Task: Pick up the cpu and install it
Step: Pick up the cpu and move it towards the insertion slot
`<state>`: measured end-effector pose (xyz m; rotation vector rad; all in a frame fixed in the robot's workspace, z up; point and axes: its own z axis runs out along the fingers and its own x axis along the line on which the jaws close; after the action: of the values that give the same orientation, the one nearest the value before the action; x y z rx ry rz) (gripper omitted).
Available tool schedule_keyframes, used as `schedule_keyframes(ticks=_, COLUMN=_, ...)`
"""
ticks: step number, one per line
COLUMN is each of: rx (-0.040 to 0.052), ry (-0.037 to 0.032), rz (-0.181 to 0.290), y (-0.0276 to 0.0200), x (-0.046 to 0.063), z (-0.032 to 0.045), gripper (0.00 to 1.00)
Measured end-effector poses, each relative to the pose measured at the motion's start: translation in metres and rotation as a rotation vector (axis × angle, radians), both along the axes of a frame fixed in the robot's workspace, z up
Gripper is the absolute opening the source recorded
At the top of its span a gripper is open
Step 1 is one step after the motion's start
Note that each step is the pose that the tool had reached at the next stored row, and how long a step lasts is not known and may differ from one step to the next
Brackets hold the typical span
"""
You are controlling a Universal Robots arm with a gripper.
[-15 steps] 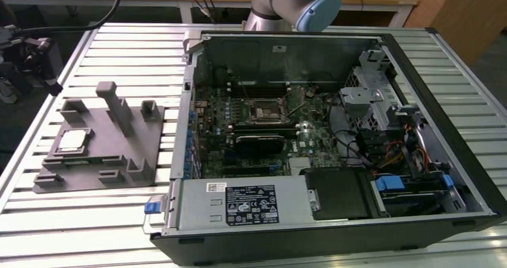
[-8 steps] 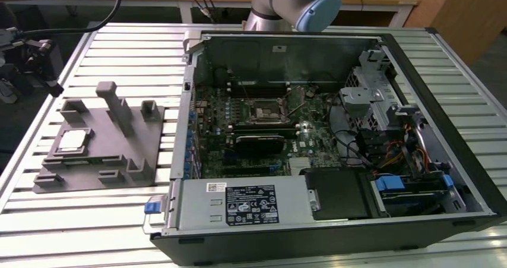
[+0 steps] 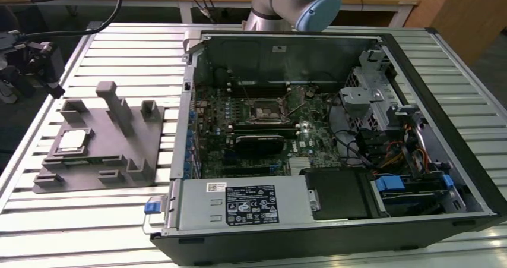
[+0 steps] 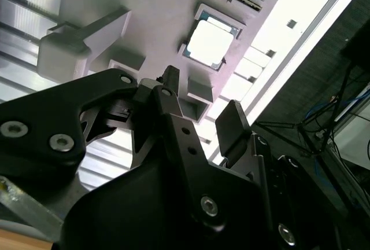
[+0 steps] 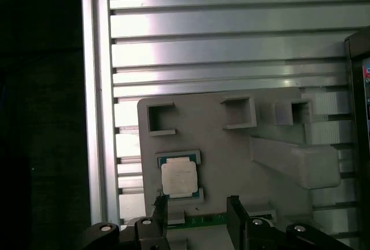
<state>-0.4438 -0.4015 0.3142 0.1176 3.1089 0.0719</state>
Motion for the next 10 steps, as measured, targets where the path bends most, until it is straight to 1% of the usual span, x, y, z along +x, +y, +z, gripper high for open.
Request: schedule_keyframes(ticks=10, rx=-0.0003, ry=0.0001, rz=0.0, y=0.0, x=0.0, z=-0.0065, gripper=0.53)
